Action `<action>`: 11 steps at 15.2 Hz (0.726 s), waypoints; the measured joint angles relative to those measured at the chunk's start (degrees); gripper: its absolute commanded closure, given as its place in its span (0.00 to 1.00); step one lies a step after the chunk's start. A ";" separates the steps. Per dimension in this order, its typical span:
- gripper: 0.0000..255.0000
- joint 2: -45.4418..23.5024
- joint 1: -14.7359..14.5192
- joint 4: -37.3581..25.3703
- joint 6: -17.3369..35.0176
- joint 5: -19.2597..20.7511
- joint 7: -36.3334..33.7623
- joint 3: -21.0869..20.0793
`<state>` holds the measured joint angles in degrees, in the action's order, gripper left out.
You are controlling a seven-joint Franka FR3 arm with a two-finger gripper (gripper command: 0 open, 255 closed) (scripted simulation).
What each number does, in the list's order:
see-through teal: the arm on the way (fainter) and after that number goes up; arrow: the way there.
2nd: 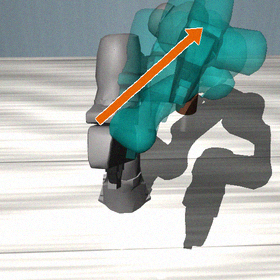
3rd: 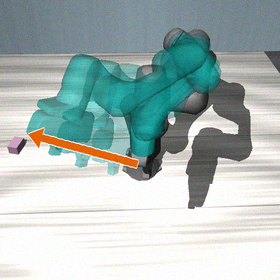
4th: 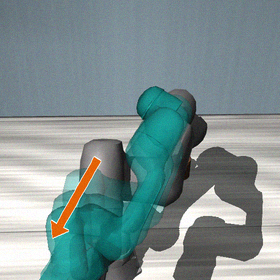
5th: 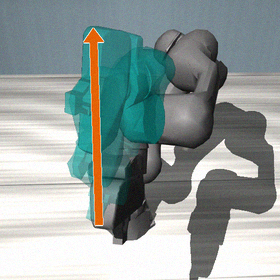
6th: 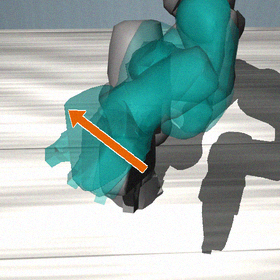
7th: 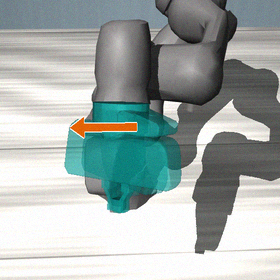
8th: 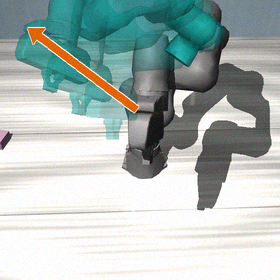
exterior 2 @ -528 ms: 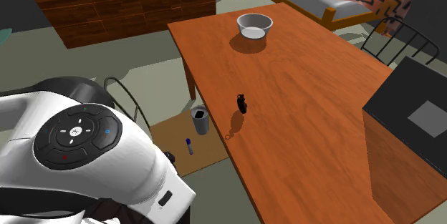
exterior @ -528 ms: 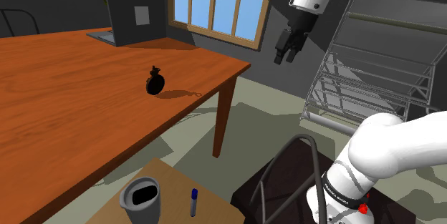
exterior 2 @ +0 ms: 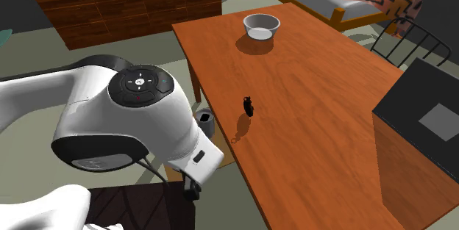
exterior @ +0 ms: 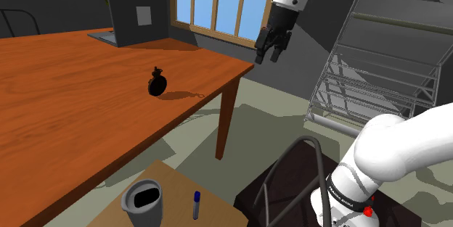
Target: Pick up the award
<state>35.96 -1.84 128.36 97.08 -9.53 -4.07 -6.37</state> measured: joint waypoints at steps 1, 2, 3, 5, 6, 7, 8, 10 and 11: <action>0.00 -1.66 -0.18 -0.89 0.84 -0.28 -1.00 -0.94; 0.00 -2.82 -0.55 -1.87 1.17 -0.73 -2.53 -2.25; 0.00 -4.04 -0.85 -2.67 1.74 -1.08 -3.96 -3.46; 0.00 -7.39 -1.08 -5.64 2.32 -1.20 -6.19 -5.30; 0.00 -8.81 -1.35 -6.75 2.76 -1.37 -7.65 -6.50; 0.00 -10.65 -1.46 -8.27 3.20 -1.30 -8.89 -7.50; 0.00 -12.83 -1.53 -10.28 3.46 -1.10 -10.16 -8.49; 0.00 -16.83 -1.91 -13.71 4.21 -0.62 -13.16 -10.77; 0.00 -18.85 -2.02 -15.66 4.31 -0.19 -14.47 -11.70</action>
<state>17.11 -3.87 112.70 101.39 -9.72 -18.54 -18.07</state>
